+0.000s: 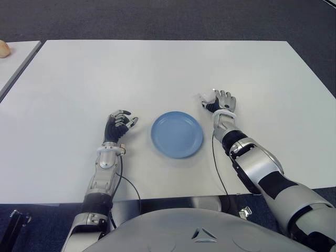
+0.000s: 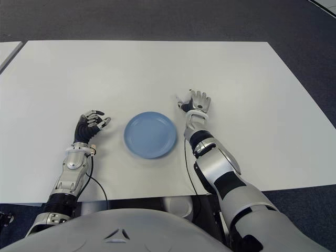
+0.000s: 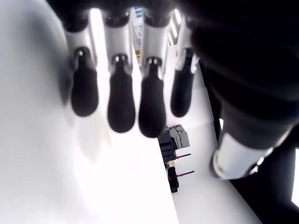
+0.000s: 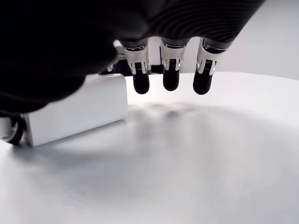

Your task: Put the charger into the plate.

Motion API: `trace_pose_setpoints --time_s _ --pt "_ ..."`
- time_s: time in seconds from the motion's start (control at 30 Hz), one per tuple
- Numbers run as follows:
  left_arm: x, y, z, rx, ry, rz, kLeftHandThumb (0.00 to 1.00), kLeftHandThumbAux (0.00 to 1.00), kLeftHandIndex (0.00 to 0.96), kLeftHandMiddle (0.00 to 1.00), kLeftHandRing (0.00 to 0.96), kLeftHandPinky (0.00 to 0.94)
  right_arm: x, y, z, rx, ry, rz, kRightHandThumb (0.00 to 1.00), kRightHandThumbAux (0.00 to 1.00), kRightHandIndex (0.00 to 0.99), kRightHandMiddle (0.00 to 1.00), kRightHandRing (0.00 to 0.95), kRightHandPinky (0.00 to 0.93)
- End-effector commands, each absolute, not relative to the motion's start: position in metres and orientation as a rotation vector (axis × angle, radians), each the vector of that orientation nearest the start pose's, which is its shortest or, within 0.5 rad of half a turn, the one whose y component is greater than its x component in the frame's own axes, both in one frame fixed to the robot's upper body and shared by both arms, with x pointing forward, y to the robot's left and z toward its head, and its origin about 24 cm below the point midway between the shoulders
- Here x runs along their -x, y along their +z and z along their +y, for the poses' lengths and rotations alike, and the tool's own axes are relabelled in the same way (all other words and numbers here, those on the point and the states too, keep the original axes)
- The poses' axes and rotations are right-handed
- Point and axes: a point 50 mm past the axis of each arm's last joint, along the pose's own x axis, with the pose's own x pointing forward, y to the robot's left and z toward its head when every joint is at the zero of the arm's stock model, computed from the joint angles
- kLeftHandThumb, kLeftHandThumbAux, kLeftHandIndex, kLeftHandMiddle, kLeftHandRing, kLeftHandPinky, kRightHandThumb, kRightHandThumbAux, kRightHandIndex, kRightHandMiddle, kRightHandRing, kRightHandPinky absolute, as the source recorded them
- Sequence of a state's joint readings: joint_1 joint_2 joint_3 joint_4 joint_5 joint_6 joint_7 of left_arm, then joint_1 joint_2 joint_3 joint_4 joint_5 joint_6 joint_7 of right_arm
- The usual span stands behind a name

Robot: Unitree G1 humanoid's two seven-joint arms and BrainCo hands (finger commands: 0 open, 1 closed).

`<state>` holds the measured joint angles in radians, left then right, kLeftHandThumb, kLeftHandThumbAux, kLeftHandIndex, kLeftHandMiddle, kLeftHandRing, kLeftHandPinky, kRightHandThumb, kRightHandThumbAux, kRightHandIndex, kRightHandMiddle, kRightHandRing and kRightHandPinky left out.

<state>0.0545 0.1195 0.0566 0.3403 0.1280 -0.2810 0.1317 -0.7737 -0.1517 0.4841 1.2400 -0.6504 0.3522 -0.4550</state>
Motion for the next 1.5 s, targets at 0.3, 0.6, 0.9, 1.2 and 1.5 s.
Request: trace_pose_setpoints --time_s 0.3,0.6,0.9,1.2,1.5 --pt "-0.226 -0.017 0.198 -0.248 0.174 0.121 0.709 0.715 0.434 0.664 0.658 0.626 -0.345 0.002 -0.166 1.185 -0.213 0.283 0.594 0.563 0.188 0.232 0.230 0.291" --pt "-0.227 -0.016 0.199 -0.245 0.178 0.118 0.710 0.716 0.434 0.642 0.637 0.609 -0.346 0.006 -0.169 0.968 -0.268 0.199 0.688 0.703 0.400 0.471 0.519 0.594" --pt "-0.228 -0.016 0.200 -0.238 0.181 0.117 0.709 0.716 0.434 0.630 0.624 0.599 -0.348 0.010 -0.172 0.874 -0.265 0.176 0.706 0.724 0.427 0.602 0.635 0.705" --pt "-0.229 -0.015 0.200 -0.240 0.186 0.115 0.709 0.717 0.434 0.646 0.635 0.621 -0.350 0.013 -0.175 0.811 -0.240 0.150 0.702 0.730 0.432 0.672 0.708 0.753" --pt "-0.229 -0.014 0.201 -0.231 0.193 0.111 0.708 0.718 0.434 0.637 0.629 0.614 -0.351 0.018 -0.175 0.748 -0.234 0.119 0.698 0.731 0.436 0.749 0.782 0.802"
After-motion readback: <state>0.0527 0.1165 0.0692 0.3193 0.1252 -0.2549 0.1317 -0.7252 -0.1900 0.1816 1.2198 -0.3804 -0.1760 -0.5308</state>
